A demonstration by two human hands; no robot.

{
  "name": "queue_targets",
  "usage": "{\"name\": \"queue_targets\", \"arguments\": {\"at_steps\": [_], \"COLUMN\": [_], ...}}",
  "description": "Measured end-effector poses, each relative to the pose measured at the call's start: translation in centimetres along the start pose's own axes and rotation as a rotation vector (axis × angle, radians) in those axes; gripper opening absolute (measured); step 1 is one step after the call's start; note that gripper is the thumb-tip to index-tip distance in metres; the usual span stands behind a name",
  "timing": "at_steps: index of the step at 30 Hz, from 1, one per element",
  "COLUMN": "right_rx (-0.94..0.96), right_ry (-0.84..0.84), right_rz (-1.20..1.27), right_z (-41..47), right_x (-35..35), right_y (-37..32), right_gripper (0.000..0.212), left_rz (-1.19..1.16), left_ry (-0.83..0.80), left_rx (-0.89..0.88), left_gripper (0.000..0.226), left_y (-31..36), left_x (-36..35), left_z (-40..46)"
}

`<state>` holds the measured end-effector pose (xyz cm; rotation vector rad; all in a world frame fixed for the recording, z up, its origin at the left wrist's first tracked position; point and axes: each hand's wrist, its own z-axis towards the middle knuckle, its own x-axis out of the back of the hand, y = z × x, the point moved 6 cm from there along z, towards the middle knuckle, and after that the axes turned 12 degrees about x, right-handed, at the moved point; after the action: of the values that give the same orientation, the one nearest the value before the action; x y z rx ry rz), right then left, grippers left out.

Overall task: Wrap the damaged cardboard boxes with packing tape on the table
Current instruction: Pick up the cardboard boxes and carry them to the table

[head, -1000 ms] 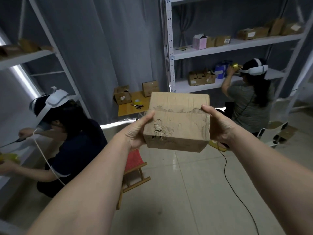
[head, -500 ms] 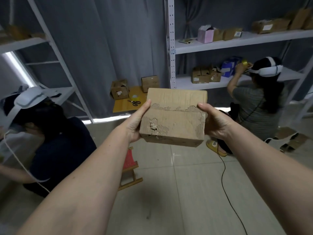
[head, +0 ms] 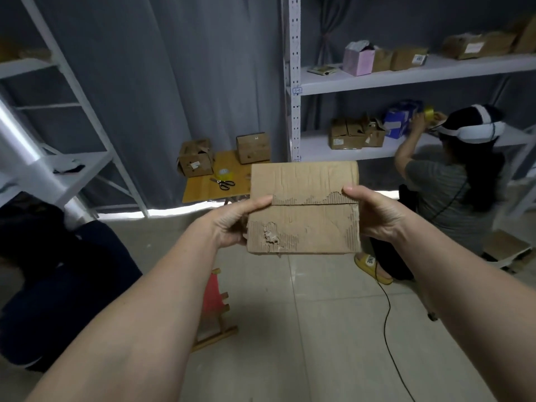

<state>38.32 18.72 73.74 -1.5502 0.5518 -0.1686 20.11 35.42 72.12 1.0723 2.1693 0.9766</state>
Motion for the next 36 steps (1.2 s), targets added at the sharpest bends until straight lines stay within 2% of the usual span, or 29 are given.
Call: {"name": "queue_targets", "arguments": {"at_steps": [4, 7, 9, 11, 14, 19, 23, 29, 33, 36], "right_rx": [-0.02, -0.028, -0.057, -0.107, -0.213, -0.348, -0.41, -0.302, -0.289, -0.244], "right_ry": [-0.068, -0.118, -0.093, -0.026, 0.023, 0.047, 0.106, 0.129, 0.106, 0.089], "right_rz": [0.004, 0.029, 0.067, 0.085, 0.112, 0.17, 0.194, 0.382, 0.363, 0.382], "right_z": [4.7, 7.6, 9.3, 11.0, 14.1, 19.6, 24.1, 31.2, 35.6, 38.7], "right_x": [-0.9, -0.9, -0.4, 0.3, 1.1, 2.3, 3.1, 6.5, 8.7, 9.5], "right_y": [-0.3, 0.2, 0.6, 0.9, 1.6, 3.0, 3.6, 2.0, 0.8, 0.8], "right_gripper": [0.114, 0.106, 0.101, 0.094, 0.069, 0.085, 0.065, 0.05, 0.056, 0.061], "left_rz": [0.006, 0.1, 0.19, 0.3, 0.559, 0.929, 1.098, 1.093, 1.032, 1.036], "left_ry": [0.001, -0.012, 0.022, 0.102, 0.3, 0.603, 0.67, 0.67, 0.689, 0.754], "left_rx": [-0.011, -0.006, 0.009, -0.01, -0.164, -0.49, -0.588, -0.549, -0.532, -0.595], "left_gripper": [0.12, 0.122, 0.123, 0.134, 0.146, 0.149, 0.151, 0.149, 0.149, 0.149], "left_y": [2.4, 4.2, 5.1, 6.1, 8.8, 12.6, 15.9, 20.2, 22.3, 23.4], "left_x": [2.8, 4.3, 4.6, 4.9, 5.8, 6.8, 6.8, 7.3, 8.1, 8.4], "left_z": [1.8, 3.6, 4.8, 6.1, 7.8, 9.3, 11.7, 17.7, 21.4, 23.0]}}
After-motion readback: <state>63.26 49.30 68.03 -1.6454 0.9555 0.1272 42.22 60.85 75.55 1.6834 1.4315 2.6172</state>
